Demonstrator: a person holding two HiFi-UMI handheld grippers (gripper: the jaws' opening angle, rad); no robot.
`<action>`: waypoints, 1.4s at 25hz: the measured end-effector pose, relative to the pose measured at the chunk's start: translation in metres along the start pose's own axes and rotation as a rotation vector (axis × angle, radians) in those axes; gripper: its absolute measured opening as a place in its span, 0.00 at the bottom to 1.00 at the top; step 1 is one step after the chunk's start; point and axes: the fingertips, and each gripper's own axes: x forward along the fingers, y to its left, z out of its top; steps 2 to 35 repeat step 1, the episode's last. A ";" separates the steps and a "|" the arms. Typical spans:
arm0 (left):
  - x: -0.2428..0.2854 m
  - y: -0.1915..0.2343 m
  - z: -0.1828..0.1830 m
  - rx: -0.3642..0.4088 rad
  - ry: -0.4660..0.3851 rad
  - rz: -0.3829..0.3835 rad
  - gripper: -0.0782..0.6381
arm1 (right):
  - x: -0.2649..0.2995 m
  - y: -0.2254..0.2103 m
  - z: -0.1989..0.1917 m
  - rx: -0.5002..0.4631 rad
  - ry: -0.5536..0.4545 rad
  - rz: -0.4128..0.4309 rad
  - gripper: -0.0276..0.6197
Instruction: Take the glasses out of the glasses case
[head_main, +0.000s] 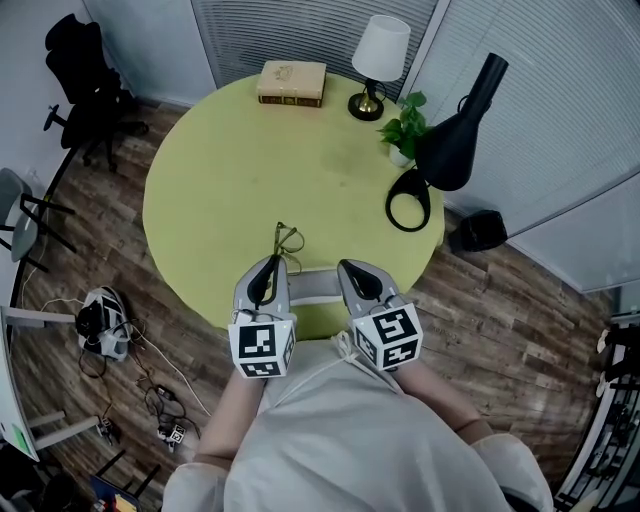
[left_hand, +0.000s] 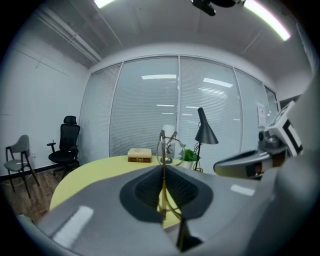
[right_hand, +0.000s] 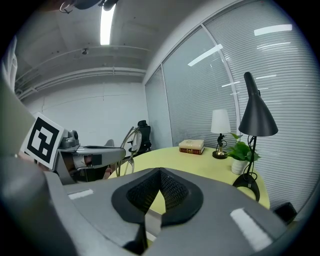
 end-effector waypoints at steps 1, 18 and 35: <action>0.000 -0.001 0.000 0.000 0.000 0.000 0.13 | 0.001 0.000 -0.001 -0.001 0.001 0.001 0.04; 0.000 -0.001 0.000 0.000 0.000 0.000 0.13 | 0.001 0.000 -0.001 -0.001 0.001 0.001 0.04; 0.000 -0.001 0.000 0.000 0.000 0.000 0.13 | 0.001 0.000 -0.001 -0.001 0.001 0.001 0.04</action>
